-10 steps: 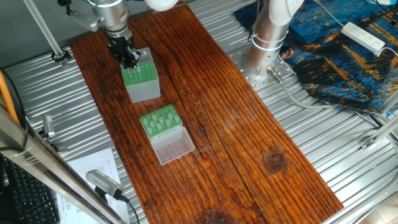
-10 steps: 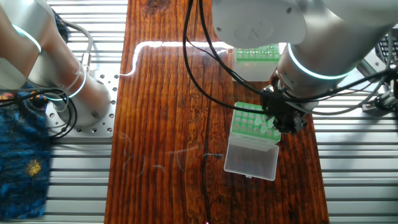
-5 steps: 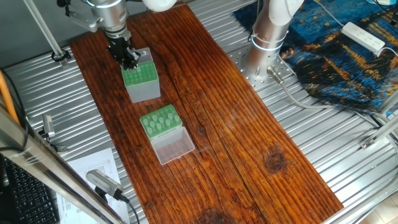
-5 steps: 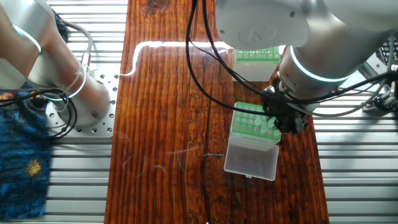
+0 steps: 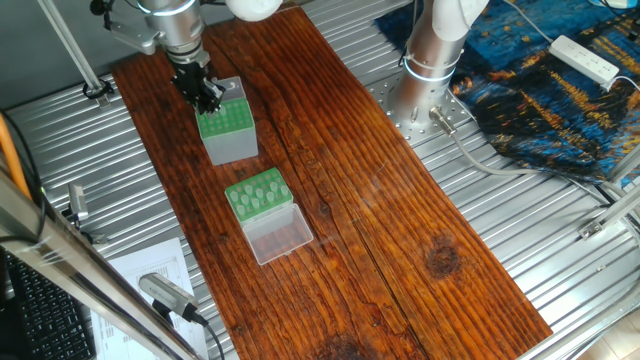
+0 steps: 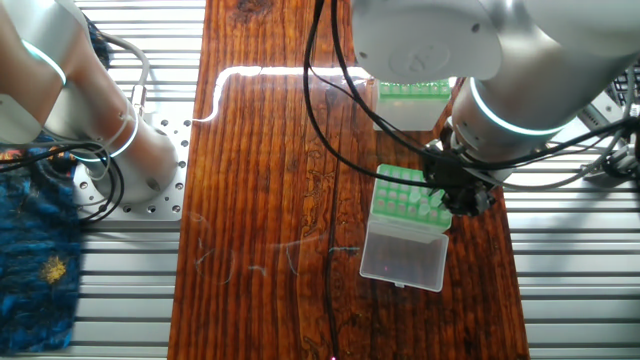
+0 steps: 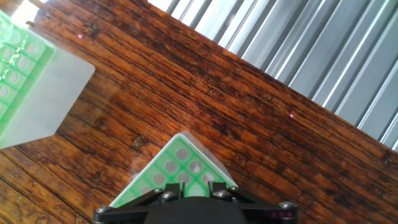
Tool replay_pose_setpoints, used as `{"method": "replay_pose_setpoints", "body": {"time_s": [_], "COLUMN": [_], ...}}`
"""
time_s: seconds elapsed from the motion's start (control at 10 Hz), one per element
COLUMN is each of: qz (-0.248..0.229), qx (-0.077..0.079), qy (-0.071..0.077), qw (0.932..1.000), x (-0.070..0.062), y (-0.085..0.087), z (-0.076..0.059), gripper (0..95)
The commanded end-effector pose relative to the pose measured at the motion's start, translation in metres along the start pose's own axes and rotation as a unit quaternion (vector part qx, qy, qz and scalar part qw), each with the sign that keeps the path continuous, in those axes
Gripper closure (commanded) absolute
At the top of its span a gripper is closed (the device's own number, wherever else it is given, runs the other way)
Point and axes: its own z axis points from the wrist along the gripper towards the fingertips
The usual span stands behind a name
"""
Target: Transfer all large pipette tips from one holder to another
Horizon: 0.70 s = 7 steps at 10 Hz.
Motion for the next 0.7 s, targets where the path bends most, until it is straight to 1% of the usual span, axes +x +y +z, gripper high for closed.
{"method": "replay_pose_setpoints", "body": {"time_s": [0.1, 0.3, 0.4, 0.7], "qz": [0.002, 0.004, 0.003, 0.0], "qx": [-0.003, -0.007, -0.01, -0.012], "qy": [0.005, 0.01, 0.015, 0.016], "qw": [1.0, 0.9999, 0.9998, 0.9998], "x": [-0.0007, -0.002, -0.0024, -0.0026], "y": [0.0002, 0.0006, 0.0008, 0.0011], "z": [0.0005, 0.0016, 0.0014, -0.0001], "gripper": [95.0, 95.0, 95.0, 95.0]}}
